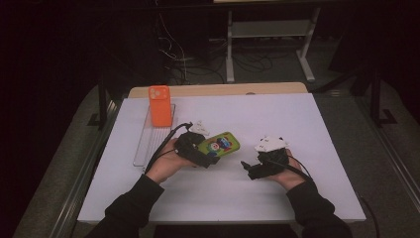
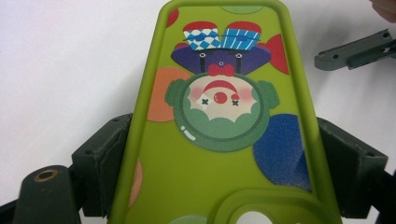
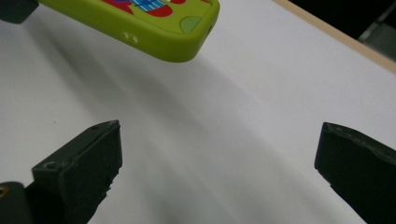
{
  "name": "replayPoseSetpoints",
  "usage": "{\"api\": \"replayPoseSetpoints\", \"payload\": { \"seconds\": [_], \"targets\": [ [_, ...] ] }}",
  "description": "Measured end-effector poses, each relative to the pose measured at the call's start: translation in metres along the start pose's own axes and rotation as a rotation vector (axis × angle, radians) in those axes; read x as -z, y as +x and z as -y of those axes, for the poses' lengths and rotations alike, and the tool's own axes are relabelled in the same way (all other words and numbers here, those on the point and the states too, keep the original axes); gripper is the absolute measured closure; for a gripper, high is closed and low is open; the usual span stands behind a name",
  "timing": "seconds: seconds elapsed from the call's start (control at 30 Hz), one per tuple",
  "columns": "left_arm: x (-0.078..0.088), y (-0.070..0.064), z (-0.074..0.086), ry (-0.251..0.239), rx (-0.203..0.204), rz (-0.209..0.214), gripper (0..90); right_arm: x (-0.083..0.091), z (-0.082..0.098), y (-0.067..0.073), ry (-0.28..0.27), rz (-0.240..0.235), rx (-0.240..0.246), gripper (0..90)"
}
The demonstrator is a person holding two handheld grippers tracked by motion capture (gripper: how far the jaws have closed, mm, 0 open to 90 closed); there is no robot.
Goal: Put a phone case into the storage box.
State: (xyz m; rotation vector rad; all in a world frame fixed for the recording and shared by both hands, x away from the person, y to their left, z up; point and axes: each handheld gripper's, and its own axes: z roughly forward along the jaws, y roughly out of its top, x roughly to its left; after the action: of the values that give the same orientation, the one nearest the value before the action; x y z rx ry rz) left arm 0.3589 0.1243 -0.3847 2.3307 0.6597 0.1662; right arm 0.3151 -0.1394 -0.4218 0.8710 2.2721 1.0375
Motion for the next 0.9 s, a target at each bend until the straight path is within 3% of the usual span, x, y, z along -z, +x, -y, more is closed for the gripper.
{"api": "replayPoseSetpoints", "payload": {
  "seconds": [0.27, 0.33, 0.37, 0.53, 0.57, 0.6, 0.67, 0.7, 0.9],
  "targets": [
    [-0.001, -0.001, 0.000, 0.016, -0.008, 0.003, 15.2, 0.001, -0.001, 0.007, -0.008, 0.043, 0.119, 0.1],
    [-0.003, -0.003, 0.000, -0.008, 0.018, 0.003, 15.2, 0.001, -0.001, 0.009, -0.011, 0.053, 0.156, 0.1],
    [-0.003, -0.002, 0.000, -0.004, 0.009, 0.003, 15.2, 0.001, -0.001, 0.010, -0.016, 0.054, 0.172, 0.1],
    [-0.004, -0.002, 0.000, 0.005, 0.001, 0.003, 15.2, 0.000, -0.001, 0.017, -0.015, 0.101, 0.281, 0.1],
    [-0.004, -0.002, 0.000, 0.012, -0.006, 0.003, 15.2, 0.000, -0.002, 0.018, -0.016, 0.108, 0.303, 0.1],
    [-0.002, 0.000, 0.000, 0.031, -0.037, 0.000, 15.2, 0.000, -0.002, 0.020, -0.013, 0.119, 0.323, 0.1],
    [-0.002, 0.000, 0.000, 0.033, -0.039, 0.000, 15.2, -0.001, -0.002, 0.022, -0.023, 0.145, 0.384, 0.1],
    [-0.005, -0.003, 0.000, 0.005, -0.002, -0.001, 15.2, 0.000, -0.002, 0.023, -0.024, 0.149, 0.396, 0.1],
    [-0.005, -0.003, 0.000, 0.016, -0.005, 0.001, 15.2, -0.001, -0.003, 0.033, -0.040, 0.219, 0.531, 0.2]
  ]
}}
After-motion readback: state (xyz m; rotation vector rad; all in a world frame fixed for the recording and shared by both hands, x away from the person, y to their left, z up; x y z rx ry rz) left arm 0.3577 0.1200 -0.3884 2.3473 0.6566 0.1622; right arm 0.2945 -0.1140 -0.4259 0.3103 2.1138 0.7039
